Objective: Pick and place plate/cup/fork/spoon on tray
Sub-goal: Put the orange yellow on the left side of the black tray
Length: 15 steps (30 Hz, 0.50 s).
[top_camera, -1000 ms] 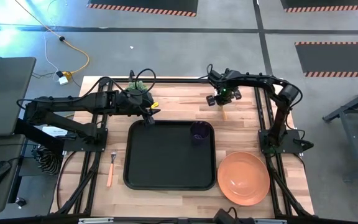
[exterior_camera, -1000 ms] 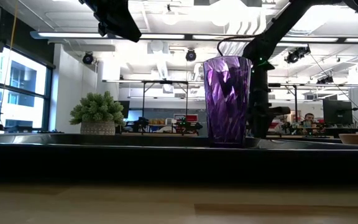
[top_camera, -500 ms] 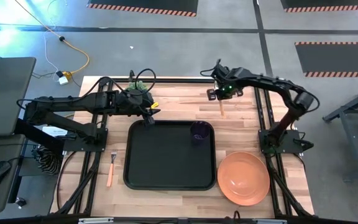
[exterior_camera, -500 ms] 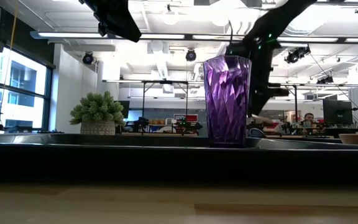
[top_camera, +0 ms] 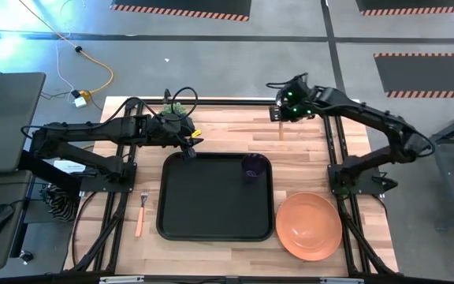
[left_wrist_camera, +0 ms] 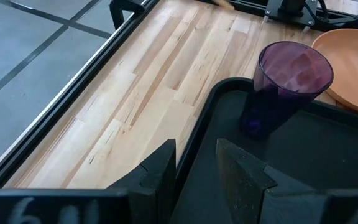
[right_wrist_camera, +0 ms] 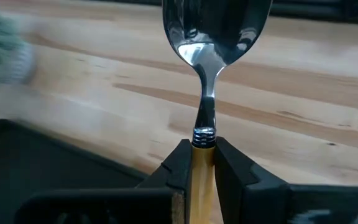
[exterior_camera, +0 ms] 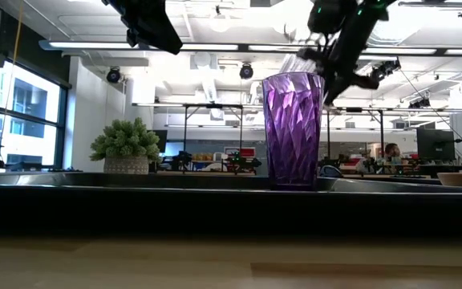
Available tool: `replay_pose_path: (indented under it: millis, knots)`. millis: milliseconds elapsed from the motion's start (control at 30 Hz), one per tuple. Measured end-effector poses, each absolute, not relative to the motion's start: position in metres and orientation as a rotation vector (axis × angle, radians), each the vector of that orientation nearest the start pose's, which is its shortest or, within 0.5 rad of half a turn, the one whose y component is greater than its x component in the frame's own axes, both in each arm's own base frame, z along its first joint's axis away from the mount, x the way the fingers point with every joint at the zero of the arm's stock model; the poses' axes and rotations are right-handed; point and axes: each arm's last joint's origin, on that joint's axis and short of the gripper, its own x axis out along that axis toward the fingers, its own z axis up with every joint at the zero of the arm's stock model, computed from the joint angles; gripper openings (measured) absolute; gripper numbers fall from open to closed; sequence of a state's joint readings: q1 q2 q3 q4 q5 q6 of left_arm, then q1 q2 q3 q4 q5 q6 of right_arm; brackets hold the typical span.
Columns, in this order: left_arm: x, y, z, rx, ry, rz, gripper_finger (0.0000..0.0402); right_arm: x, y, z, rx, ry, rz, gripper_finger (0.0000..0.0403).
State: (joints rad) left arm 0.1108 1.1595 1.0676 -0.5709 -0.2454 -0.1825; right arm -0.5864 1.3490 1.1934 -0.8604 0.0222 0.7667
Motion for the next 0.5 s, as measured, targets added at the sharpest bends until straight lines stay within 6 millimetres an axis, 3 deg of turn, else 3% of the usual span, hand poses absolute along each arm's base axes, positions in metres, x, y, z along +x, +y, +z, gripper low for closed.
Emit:
replay_pose_path:
  millis: [500]
  knots:
    - [0.237, 0.033, 0.324, -0.134, 0.633, 0.387, 0.0108, 0.21, -0.102, 0.355, 0.93, 0.424, -0.719, 0.003]
